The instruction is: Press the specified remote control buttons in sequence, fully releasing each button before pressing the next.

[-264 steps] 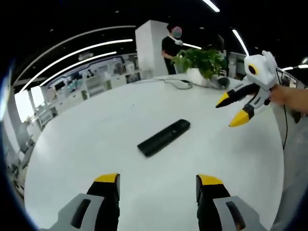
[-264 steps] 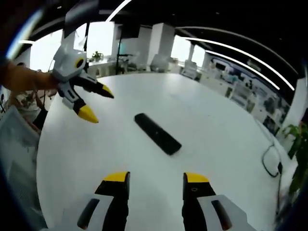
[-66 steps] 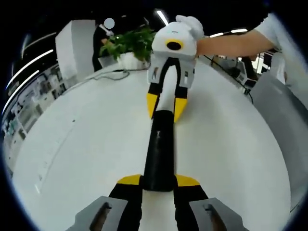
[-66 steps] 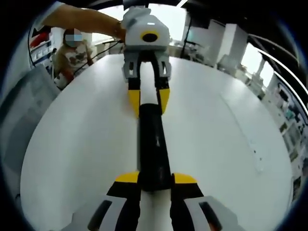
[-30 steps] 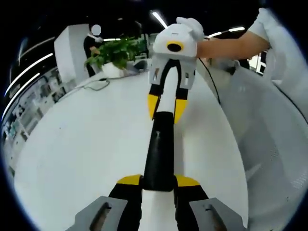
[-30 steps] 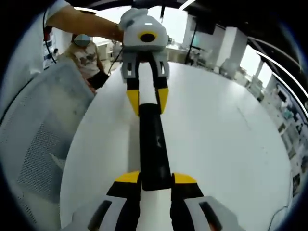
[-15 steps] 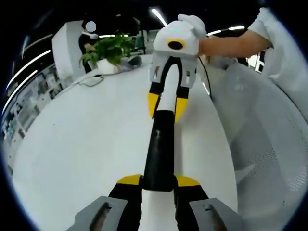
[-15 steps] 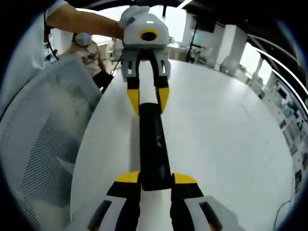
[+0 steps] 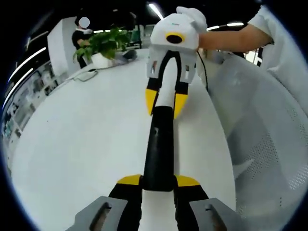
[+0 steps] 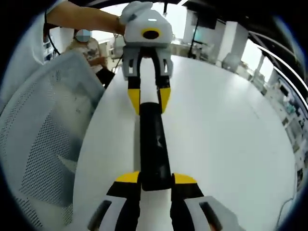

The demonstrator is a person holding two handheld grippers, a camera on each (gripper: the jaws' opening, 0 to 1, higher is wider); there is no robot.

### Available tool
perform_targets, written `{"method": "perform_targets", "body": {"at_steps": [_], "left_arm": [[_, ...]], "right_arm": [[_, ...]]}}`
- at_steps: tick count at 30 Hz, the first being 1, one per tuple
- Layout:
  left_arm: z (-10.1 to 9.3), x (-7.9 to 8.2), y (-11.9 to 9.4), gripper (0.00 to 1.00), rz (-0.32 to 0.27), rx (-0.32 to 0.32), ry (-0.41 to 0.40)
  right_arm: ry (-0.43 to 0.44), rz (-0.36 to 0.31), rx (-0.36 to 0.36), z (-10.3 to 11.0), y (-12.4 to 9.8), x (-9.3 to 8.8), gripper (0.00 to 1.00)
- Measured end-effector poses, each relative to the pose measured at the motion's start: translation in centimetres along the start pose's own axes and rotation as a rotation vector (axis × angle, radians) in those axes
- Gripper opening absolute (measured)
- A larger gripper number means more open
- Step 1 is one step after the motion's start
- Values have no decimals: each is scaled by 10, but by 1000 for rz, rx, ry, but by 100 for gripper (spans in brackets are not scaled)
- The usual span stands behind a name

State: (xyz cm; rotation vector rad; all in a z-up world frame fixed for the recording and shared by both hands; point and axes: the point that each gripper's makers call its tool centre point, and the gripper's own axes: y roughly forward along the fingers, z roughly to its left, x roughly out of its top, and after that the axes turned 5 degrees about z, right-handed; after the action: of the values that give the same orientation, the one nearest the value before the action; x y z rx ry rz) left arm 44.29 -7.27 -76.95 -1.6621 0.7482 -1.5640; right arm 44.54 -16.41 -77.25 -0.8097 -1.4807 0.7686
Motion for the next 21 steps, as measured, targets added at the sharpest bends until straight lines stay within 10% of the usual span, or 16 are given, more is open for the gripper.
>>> {"method": "perform_targets", "body": {"at_steps": [21], "left_arm": [[-10,-6,6,23,47,-3,18]], "right_arm": [[-22,28,23,10,7,-5,20]]}}
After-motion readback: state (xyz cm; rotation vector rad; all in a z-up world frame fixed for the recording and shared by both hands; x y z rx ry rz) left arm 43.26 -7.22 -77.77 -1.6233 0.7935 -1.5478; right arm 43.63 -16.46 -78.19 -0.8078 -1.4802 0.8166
